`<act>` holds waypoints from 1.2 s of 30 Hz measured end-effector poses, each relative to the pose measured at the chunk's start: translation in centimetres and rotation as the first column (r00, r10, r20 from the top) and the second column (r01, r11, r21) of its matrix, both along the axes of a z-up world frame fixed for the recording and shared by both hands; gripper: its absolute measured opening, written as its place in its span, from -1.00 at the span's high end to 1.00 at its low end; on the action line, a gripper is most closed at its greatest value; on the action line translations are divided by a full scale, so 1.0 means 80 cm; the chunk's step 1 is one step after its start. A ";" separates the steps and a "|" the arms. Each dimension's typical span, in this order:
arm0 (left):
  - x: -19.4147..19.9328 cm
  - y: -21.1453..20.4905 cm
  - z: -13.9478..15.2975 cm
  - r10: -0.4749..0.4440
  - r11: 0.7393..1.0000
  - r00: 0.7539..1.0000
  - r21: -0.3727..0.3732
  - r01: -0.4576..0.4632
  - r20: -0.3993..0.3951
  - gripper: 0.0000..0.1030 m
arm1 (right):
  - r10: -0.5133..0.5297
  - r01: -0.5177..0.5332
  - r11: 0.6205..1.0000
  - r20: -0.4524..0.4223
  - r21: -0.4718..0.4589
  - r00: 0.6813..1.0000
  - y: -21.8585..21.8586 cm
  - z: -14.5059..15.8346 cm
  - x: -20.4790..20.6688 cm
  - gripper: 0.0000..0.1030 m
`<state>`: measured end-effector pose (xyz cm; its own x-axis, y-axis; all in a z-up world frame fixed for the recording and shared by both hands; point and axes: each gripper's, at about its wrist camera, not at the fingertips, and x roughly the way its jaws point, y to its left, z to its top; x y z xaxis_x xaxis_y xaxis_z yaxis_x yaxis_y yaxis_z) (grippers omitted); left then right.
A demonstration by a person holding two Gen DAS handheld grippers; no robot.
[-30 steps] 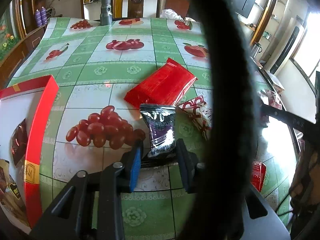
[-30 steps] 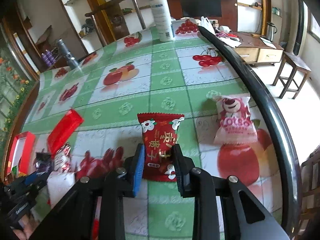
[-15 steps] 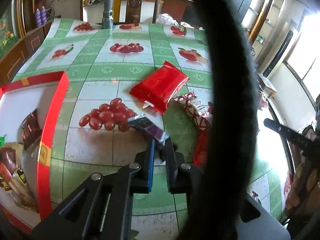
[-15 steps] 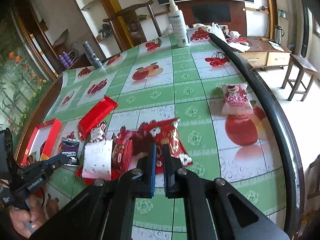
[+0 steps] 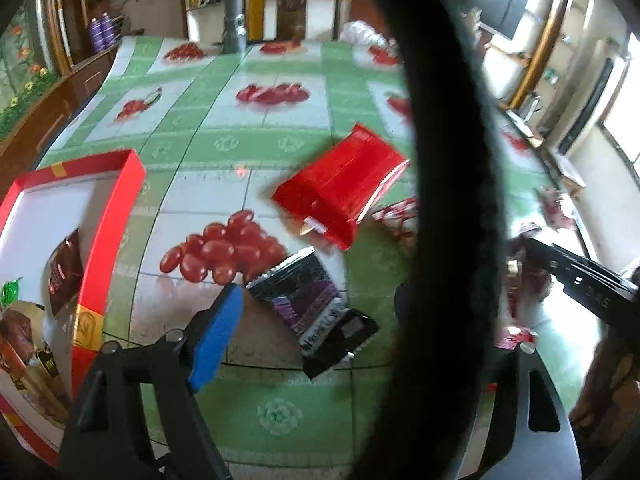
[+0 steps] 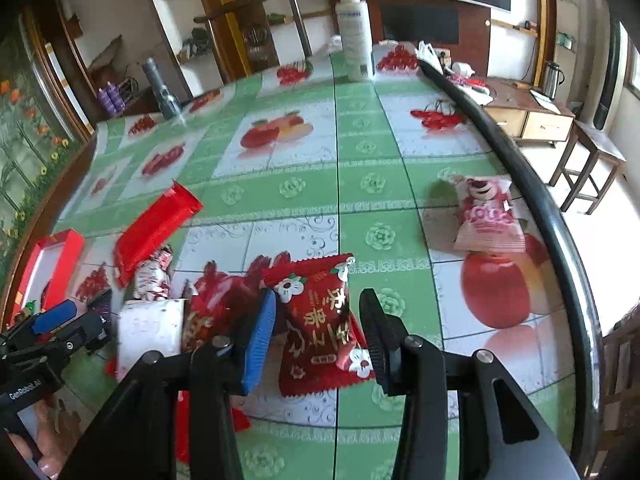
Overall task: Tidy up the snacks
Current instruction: 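Lift the dark packet with the left tool while the right tool lifts the red packet, then carry the dark packet and red flower-print packet over the red-rimmed box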
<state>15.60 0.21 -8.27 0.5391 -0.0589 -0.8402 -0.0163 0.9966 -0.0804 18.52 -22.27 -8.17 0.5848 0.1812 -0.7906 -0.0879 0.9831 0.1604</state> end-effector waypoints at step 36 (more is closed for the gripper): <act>-0.138 0.046 0.104 0.089 0.975 0.956 0.172 -0.140 0.278 0.19 | 0.189 -0.231 0.957 0.228 0.176 0.955 0.088 0.102 -0.167 0.38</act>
<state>4.53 3.86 0.03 0.7389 0.1612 -0.6542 -0.1350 0.9867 0.0906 5.12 -15.27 0.01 0.6632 0.4585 -0.5915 -0.3408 0.8887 0.3068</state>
